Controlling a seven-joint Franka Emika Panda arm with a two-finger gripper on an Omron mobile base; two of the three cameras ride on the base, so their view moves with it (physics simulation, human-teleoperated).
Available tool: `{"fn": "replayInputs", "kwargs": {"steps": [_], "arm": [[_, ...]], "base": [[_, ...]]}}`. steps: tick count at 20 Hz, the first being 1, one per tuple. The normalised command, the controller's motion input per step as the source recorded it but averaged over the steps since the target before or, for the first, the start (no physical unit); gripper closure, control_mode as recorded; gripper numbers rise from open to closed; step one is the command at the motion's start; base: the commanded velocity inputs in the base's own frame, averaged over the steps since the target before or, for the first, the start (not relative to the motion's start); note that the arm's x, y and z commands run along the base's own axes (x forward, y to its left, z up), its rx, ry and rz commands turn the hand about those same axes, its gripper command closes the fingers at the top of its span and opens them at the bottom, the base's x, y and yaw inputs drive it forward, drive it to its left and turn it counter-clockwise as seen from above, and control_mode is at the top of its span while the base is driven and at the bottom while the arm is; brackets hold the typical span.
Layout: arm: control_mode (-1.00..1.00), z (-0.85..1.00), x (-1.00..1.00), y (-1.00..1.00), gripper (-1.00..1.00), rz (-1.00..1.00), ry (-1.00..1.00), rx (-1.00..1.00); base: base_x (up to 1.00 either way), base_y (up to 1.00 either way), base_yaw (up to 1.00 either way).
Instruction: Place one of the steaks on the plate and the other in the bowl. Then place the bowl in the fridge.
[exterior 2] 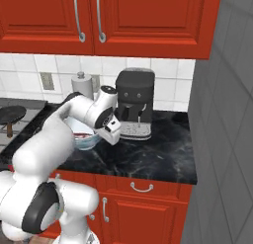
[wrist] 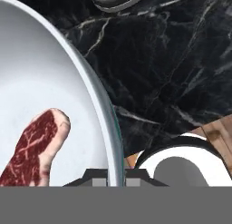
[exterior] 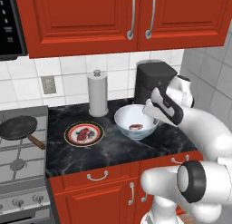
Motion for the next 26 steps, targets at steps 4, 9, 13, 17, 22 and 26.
{"fn": "replayInputs", "kwargs": {"steps": [4, 9, 13, 17, 22, 26], "arm": [[-1.00, 0.92, -0.79, 0.00, 1.00, -0.11, -0.03, 0.17], [-1.00, 0.56, -0.98, 0.04, 1.00, -0.09, 0.05, 0.16], [-1.00, 0.31, -0.97, 0.03, 1.00, -0.07, 0.01, 0.07], [-1.00, 0.00, -0.41, -0.01, 1.00, -0.05, 0.00, -0.02], [-1.00, 0.00, 0.00, 0.00, 1.00, 0.00, 0.00, 0.00], [1.00, 0.00, -0.03, 0.00, 1.00, 0.00, 0.00, 0.00]], "base": [[0.00, 0.00, 0.00], [0.00, 0.00, 0.00], [0.00, 0.00, 0.00], [0.00, 0.00, 0.00], [0.00, 0.00, 0.00], [-0.19, 0.09, 0.09]]}}
